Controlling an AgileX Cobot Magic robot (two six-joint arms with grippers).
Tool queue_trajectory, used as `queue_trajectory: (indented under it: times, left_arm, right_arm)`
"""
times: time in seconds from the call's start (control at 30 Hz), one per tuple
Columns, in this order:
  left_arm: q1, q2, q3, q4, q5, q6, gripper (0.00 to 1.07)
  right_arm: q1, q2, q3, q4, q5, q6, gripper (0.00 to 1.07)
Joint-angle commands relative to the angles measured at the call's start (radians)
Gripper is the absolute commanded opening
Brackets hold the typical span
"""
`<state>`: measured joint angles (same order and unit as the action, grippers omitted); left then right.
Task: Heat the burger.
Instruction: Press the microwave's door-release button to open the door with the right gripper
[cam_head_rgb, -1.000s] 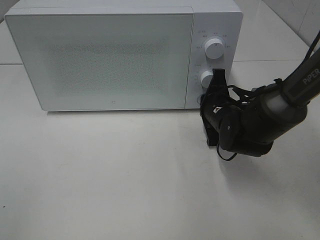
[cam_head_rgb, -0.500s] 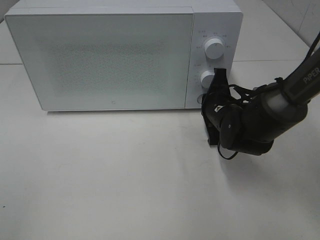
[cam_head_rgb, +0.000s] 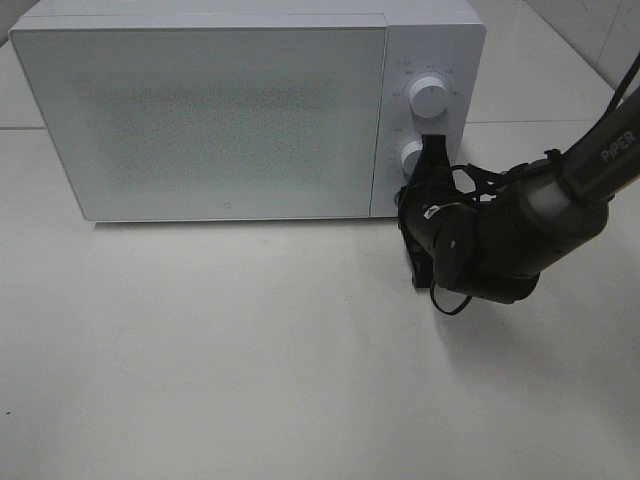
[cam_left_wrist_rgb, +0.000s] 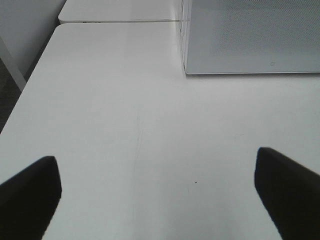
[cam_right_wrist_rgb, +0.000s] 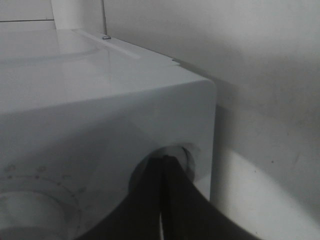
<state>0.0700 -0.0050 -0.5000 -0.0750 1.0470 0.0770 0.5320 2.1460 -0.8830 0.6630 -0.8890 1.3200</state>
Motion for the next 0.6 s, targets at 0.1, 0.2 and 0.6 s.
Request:
queue_trajectory:
  times: [0.1,0.2,0.6]
  left_arm:
    - [0.001,-0.02,0.003,-0.002,-0.009,-0.008,1.0]
    - [0.001,-0.02,0.003,-0.002,-0.009,-0.008,1.0]
    - [0.001,-0.02,0.003,-0.002,-0.009,-0.008,1.0]
  right_arm:
    - [-0.031,0.031,-0.087,-0.005,-0.148,-0.018,0.0]
    - [-0.031,0.037,-0.1,-0.002,-0.151,-0.024,0.0]
    - [-0.028,0.015,-0.071,-0.024,-0.124,-0.045,0.0]
